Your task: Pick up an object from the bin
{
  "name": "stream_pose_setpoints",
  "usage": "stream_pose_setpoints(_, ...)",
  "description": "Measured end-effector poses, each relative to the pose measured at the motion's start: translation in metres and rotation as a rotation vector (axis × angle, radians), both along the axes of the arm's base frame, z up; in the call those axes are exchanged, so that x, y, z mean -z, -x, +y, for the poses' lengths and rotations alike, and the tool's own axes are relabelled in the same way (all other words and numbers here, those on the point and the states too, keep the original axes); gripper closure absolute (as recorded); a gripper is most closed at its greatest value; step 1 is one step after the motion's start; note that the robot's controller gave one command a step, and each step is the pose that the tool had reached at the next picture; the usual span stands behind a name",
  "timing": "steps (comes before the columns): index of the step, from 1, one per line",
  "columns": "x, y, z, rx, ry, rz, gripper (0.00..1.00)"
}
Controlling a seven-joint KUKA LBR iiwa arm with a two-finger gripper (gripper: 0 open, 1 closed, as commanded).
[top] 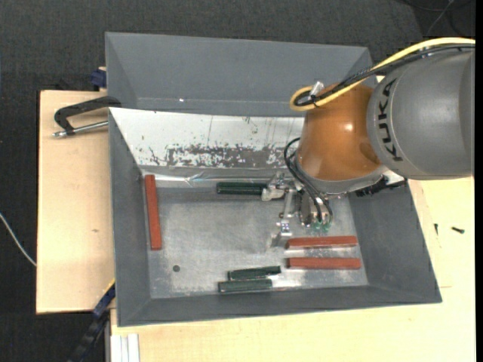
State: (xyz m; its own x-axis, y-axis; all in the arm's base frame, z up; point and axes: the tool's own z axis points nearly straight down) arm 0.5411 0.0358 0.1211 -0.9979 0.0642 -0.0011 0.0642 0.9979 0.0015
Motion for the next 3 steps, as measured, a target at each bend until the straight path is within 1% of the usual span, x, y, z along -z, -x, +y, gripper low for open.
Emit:
stream_pose_setpoints(1, -0.005, 0.015, -0.041, -0.229, -0.001, 0.000, 0.00)
stream_pose_setpoints(2, 0.039, 0.005, -0.069, -0.348, 0.009, 0.012, 1.00)
stream_pose_setpoints(3, 0.039, 0.005, -0.069, -0.348, 0.008, 0.012, 1.00)
